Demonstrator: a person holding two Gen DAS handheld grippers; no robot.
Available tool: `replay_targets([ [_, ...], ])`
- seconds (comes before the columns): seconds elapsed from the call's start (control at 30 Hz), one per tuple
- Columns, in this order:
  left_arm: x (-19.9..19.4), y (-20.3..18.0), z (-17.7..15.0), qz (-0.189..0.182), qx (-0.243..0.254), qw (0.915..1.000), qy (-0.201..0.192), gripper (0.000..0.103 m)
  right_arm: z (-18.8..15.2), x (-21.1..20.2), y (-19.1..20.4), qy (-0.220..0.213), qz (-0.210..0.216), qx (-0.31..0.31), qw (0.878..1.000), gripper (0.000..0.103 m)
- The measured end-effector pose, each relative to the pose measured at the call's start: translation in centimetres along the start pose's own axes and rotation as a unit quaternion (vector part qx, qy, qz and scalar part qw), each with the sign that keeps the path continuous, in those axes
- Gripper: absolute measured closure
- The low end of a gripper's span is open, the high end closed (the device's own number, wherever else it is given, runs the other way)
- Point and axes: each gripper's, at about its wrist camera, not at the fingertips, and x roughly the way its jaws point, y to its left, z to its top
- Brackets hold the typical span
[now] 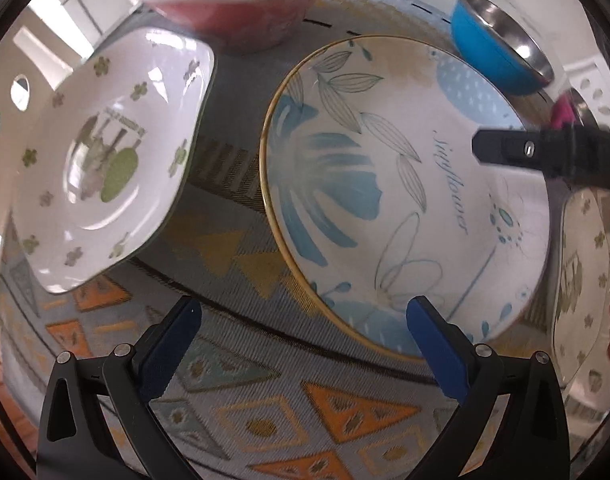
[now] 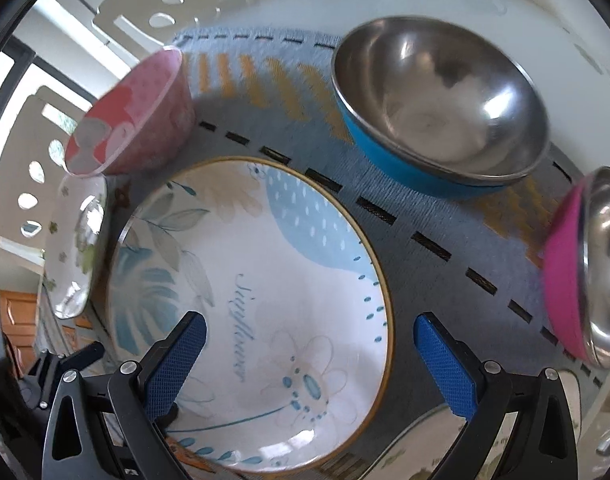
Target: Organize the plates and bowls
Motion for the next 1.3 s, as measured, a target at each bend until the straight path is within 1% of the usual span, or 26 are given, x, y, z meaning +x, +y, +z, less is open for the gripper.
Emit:
replay_targets([
  [0.1,0.8,0.5,0.5,-0.018,-0.021,0.9996,0.010,0.000,0.0,1.1,-0.2,0.012,-0.009,-0.011,1.000,0.000],
  [0.13,0.7,0.5,0.6,-0.011,-0.023,0.9997,0.007,0.000,0.0,1.5,-0.3,0.015,-0.009,-0.014,1.000,0.000],
  [0.2,0.9,0.1,0.8,-0.009,-0.021,0.9997,0.004,0.000,-0.1,1.9,-0.6,0.020,-0.012,-0.018,1.000,0.000],
  [0.3,0.9,-0.2,1.3,-0.005,-0.024,0.9997,0.004,0.000,0.0,2.1,-0.5,0.019,-0.029,-0.037,0.999,0.000],
  [0.37,1.1,0.1,2.6,-0.006,-0.027,0.9996,0.006,0.000,-0.1,2.4,-0.1,0.025,-0.047,-0.056,0.997,0.000],
  [0.5,1.6,0.3,3.4,-0.006,-0.030,0.9995,0.001,0.000,0.5,2.7,0.1,0.033,-0.048,-0.054,0.997,0.000],
  [0.6,1.6,0.4,3.4,-0.006,-0.030,0.9995,-0.009,0.000,1.0,2.9,0.1,0.028,-0.049,-0.053,0.997,0.000],
  [0.63,1.3,0.4,2.4,-0.005,-0.030,0.9995,-0.012,0.000,1.1,2.9,0.1,0.023,-0.048,-0.055,0.997,0.000],
  [0.73,1.4,0.3,2.2,-0.004,-0.031,0.9994,-0.017,0.000,1.1,3.0,0.1,0.018,-0.048,-0.059,0.997,0.000],
  [0.87,1.1,0.5,0.7,-0.002,-0.032,0.9989,-0.033,0.000,1.7,2.6,-0.3,0.004,-0.048,-0.051,0.998,0.000],
  [0.9,0.9,0.3,0.5,-0.001,-0.032,0.9987,-0.039,0.000,2.2,2.7,0.1,0.002,-0.050,-0.047,0.998,0.000],
  [0.97,0.7,0.1,0.3,-0.002,-0.023,0.9975,-0.066,0.000,2.8,2.8,0.1,0.003,-0.052,-0.038,0.998,0.000],
  [1.03,0.7,0.0,0.4,-0.005,-0.008,0.9979,-0.063,0.000,2.9,2.7,0.0,0.005,-0.047,-0.046,0.998,0.000],
  [1.07,0.8,0.0,0.6,-0.008,0.002,0.9982,-0.059,0.000,3.0,2.7,0.0,0.005,-0.045,-0.052,0.998,0.002],
  [1.1,0.8,0.0,0.9,-0.010,0.009,0.9985,-0.053,0.000,2.8,2.6,0.2,0.004,-0.043,-0.056,0.998,0.007],
  [1.13,0.8,0.1,1.1,-0.012,0.009,0.9986,-0.051,0.001,2.8,2.3,0.3,0.000,-0.040,-0.060,0.997,0.021],
  [1.2,0.3,0.6,1.3,-0.011,-0.010,0.9975,-0.069,0.016,2.1,1.5,0.6,-0.021,-0.024,-0.060,0.998,0.045],
  [1.23,-0.1,0.9,1.4,-0.014,-0.018,0.9963,-0.083,0.039,2.1,1.3,0.4,-0.025,-0.023,-0.051,0.998,0.047],
  [1.27,-0.5,1.1,1.6,-0.031,-0.021,0.9950,-0.092,0.067,2.1,1.3,0.1,-0.027,-0.017,-0.046,0.998,0.048],
  [1.3,-0.7,1.3,1.8,-0.048,-0.025,0.9938,-0.098,0.075,2.2,1.2,-0.1,-0.031,-0.016,-0.047,0.998,0.050],
])
